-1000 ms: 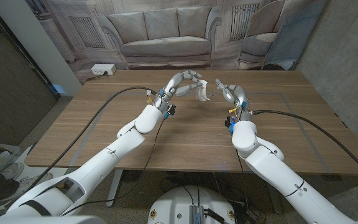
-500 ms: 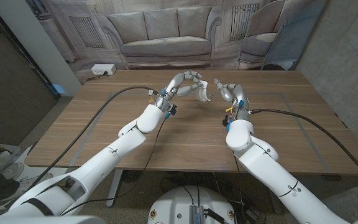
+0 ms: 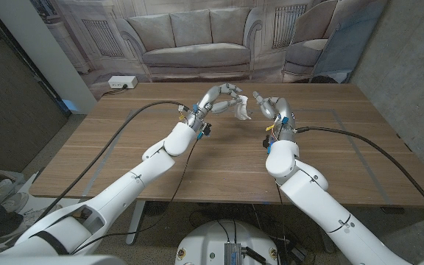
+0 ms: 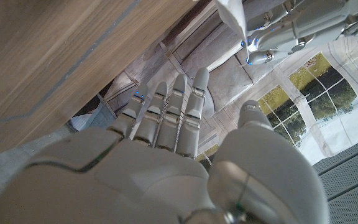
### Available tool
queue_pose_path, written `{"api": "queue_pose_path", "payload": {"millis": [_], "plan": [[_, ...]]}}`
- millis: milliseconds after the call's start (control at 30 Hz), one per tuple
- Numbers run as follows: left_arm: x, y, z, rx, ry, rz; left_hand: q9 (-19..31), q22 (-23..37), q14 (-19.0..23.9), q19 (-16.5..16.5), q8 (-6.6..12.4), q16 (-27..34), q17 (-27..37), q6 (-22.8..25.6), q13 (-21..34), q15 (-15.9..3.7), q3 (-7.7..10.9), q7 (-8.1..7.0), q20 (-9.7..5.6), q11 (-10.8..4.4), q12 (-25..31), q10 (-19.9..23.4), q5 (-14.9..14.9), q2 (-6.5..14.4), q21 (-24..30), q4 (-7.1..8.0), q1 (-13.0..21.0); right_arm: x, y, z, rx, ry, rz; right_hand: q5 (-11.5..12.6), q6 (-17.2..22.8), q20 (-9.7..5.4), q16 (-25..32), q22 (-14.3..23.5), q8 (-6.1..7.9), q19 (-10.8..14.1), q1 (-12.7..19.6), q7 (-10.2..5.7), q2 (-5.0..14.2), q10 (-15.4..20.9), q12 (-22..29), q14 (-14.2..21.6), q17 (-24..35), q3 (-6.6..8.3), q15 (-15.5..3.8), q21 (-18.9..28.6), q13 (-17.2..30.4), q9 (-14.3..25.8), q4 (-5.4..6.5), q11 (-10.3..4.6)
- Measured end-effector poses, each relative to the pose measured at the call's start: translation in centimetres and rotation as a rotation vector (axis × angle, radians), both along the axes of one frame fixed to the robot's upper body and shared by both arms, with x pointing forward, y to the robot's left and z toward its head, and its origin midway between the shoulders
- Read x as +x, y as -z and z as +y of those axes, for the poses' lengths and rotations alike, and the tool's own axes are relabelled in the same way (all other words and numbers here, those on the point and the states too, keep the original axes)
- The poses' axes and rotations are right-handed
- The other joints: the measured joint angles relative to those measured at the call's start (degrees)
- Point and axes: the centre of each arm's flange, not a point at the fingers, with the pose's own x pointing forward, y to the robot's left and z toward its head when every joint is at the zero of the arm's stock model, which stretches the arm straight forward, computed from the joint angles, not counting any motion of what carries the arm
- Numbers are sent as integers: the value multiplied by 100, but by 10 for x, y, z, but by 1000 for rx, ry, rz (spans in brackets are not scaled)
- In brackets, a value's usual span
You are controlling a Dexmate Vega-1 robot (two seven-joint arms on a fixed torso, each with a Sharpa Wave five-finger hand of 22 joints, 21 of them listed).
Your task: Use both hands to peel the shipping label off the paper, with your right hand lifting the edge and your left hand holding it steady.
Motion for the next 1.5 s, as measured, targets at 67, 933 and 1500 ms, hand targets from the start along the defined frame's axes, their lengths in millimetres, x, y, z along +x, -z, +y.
{"api": "queue_pose_path", "payload": {"millis": [67, 933, 1500], "plan": [[0, 0, -1, 2, 2, 0, 0, 0, 0, 0, -2, 0, 0, 11, 0, 0, 0, 10, 0, 0, 0, 0, -1, 0, 0, 0, 0, 0, 0, 1, 0, 1, 1, 0, 22, 2, 0, 0, 23, 2, 0, 22, 0, 9, 0, 30, 0, 0, 30, 0, 0, 13, 0, 9], [2, -3, -14, 30, 36, 4, 1, -27, 1, -51, -31, -21, 53, 18, 26, 1, 23, 18, 10, 20, 22, -19, 5, 0, 65, -23, 0, -5, -1, 7, -3, -12, 0, 0, 30, 9, 0, -19, 118, 52, 0, 30, 0, 19, -1, 43, 26, -18, 17, 35, 28, 105, 18, 20], [3, -3, -19, 44, 54, 14, 1, -26, 1, -72, -30, -21, 97, 29, 53, 1, 22, 7, -12, 30, 21, -28, 0, 0, 109, -22, 0, -7, -4, 15, -8, -21, -8, 0, 49, 9, 0, -27, 234, 131, 359, 11, 94, 60, 21, 154, 11, 149, -49, 84, 27, 210, -246, -21]]}}
